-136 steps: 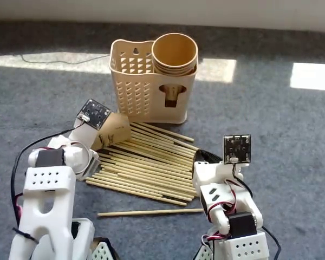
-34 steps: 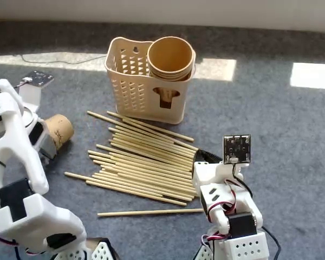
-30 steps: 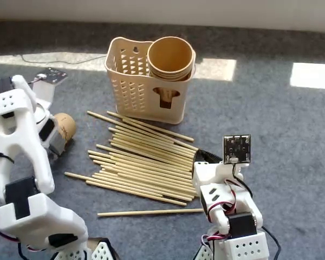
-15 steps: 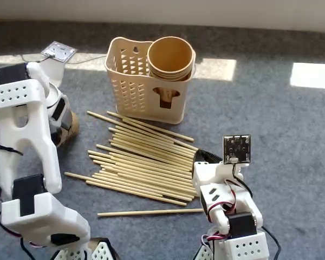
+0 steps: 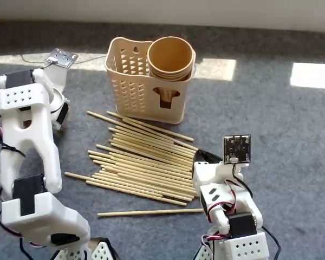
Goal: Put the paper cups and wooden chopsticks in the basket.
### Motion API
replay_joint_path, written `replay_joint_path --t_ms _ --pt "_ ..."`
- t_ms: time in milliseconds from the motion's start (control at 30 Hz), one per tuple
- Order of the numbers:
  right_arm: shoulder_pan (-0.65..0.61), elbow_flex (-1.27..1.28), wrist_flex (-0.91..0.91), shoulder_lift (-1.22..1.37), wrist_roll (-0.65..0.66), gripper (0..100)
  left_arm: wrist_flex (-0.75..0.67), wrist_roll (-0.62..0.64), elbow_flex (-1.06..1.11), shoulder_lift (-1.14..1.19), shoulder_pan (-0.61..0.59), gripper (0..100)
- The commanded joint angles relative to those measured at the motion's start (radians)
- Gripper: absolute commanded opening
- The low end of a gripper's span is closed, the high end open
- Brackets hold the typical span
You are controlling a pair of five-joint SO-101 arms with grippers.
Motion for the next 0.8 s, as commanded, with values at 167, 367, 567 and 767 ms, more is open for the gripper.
replay_joint_path --t_ms 167,367,567,767 --pt "0.01 -0.004 -0.024 -0.007 0.014 0.6 0.0 -0.002 -0.076 -0.116 0.018 0" --pt "0.01 -0.005 -0.024 -0.007 0.014 0.6 0.031 -0.002 -0.143 -0.254 0.053 0" --pt "0.042 -0.01 -0.024 -0.007 0.014 0.6 0.129 0.006 -0.255 -0.28 0.124 0" --pt "0.047 -0.012 -0.024 -0.007 0.014 0.6 0.199 0.069 -0.444 -0.28 0.179 0"
